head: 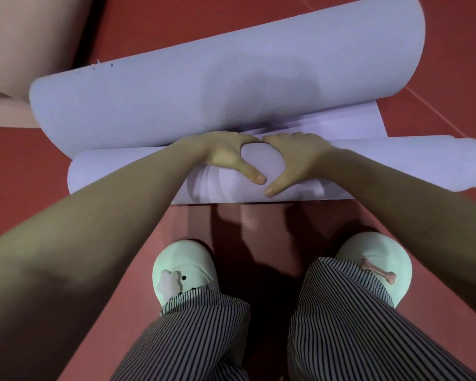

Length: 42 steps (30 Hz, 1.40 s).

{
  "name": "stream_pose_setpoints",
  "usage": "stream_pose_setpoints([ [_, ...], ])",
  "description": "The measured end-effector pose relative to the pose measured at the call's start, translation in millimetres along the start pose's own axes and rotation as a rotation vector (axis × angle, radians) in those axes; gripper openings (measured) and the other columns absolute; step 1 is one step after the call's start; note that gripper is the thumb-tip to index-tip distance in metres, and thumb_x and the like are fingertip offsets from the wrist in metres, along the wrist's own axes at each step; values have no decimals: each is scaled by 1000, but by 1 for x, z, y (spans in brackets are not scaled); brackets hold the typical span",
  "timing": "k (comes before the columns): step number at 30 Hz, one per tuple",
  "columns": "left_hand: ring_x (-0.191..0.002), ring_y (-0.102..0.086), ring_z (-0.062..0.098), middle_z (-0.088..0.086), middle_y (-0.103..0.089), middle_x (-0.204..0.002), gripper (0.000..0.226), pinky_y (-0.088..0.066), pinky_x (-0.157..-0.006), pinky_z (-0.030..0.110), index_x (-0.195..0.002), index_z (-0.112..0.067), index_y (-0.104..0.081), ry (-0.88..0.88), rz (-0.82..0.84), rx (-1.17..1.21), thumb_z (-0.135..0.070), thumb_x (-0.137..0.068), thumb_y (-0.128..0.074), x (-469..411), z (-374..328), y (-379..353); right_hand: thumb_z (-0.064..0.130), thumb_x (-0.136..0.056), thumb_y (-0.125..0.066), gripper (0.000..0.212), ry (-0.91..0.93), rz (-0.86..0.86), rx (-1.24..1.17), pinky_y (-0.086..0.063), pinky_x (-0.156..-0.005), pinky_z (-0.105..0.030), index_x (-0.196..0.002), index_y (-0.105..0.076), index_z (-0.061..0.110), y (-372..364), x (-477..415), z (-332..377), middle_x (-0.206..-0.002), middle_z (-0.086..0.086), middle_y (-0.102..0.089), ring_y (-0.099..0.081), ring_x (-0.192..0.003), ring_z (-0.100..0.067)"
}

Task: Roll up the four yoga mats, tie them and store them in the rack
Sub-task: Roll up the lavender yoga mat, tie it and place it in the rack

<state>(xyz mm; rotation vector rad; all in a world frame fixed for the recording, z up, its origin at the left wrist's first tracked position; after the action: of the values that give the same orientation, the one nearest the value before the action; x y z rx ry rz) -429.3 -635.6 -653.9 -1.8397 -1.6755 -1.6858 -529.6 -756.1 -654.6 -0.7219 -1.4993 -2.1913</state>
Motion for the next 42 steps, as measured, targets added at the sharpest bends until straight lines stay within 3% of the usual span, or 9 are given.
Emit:
stream_pose_setpoints([
  [6, -138, -31, 14, -10, -31, -152, 119, -26, -110, 29, -150, -33, -19, -23, -133, -59, -81, -52, -67, 2, 2, -2, 72, -49, -73, 110, 26, -29, -73, -36, -103, -33, -143, -30, 33, 5, 2, -2, -142, 9, -44, -44, -127, -18],
  [11, -145, 19, 27, 7, 14, -160, 140, 6, -116, 55, -150, -39, 11, 17, -174, -176, -91, -37, -54, 2, 2, -10, 73, -53, -71, 103, 10, -161, 24, -36, -93, -30, -138, -39, 25, -9, 7, -1, -128, 5, -54, -52, -113, -21],
  [15, -140, 31, 28, 8, 23, -157, 133, 13, -113, 55, -151, -37, 2, -20, -179, -203, -88, -42, -54, 6, 1, -17, 82, -48, -58, 111, 73, -347, 36, -38, -90, -33, -136, -48, 15, -26, 12, -1, -120, -1, -62, -58, -103, -26],
  [19, -138, 36, 28, 9, 22, -157, 133, 19, -111, 56, -151, -39, -6, 0, -206, -207, -95, -36, -43, 5, 2, -9, 73, -51, -69, 102, 18, -104, -49, -41, -92, -31, -137, -38, 29, -4, 8, -2, -124, 9, -57, -55, -111, -17],
  [22, -144, 22, 25, 10, 7, -160, 128, 11, -115, 53, -151, -36, -17, -8, -283, -188, -94, -39, -36, 7, 4, -2, 75, -50, -69, 112, -39, 16, -132, -38, -97, -31, -143, -27, 30, 12, -1, -9, -138, 11, -48, -50, -121, -17],
  [25, -145, -15, 29, 4, -19, -158, 135, -19, -114, 50, -151, -33, -14, -52, -268, -295, -94, -33, -35, 14, 9, -10, 86, -35, -64, 134, -66, 62, -168, -34, -108, -39, -148, -18, 30, 16, -10, -12, -148, 12, -35, -40, -132, -17],
  [29, -118, -51, 27, -1, -51, -133, 132, -43, -95, 41, -146, -38, -17, -68, -232, -330, -89, -27, -45, 16, 7, -10, 87, -35, -63, 106, -79, 95, -148, -44, -95, -40, -129, -40, 44, 17, -12, -15, -119, 20, -53, -53, -107, -14],
  [36, -115, -51, 16, -19, -55, -123, 100, -39, -92, 27, -137, -49, -31, -72, 58, -153, -66, -51, -80, 25, 2, -32, 69, -53, -74, 81, -69, 411, -364, -43, -98, -30, -121, -51, 32, -23, 1, -15, -121, 13, -57, -56, -106, -9],
  [42, -123, -46, 11, -19, -47, -135, 97, -36, -105, 31, -138, -45, -38, -42, 173, 39, -56, -53, -84, 15, 5, -20, 87, -38, -58, 123, -55, 112, -315, -31, -109, -36, -142, -31, 26, -13, 1, -15, -142, 1, -38, -37, -130, -20],
])
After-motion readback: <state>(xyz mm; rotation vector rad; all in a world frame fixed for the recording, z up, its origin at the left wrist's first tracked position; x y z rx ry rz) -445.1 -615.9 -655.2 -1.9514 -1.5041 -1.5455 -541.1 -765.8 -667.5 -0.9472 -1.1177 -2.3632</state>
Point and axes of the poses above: each hand's wrist, its own x-axis away from the middle knuckle, its own y-axis out of the back of the hand, z = x × y, the point moved 3 cm from there along -x, towards the middle knuckle
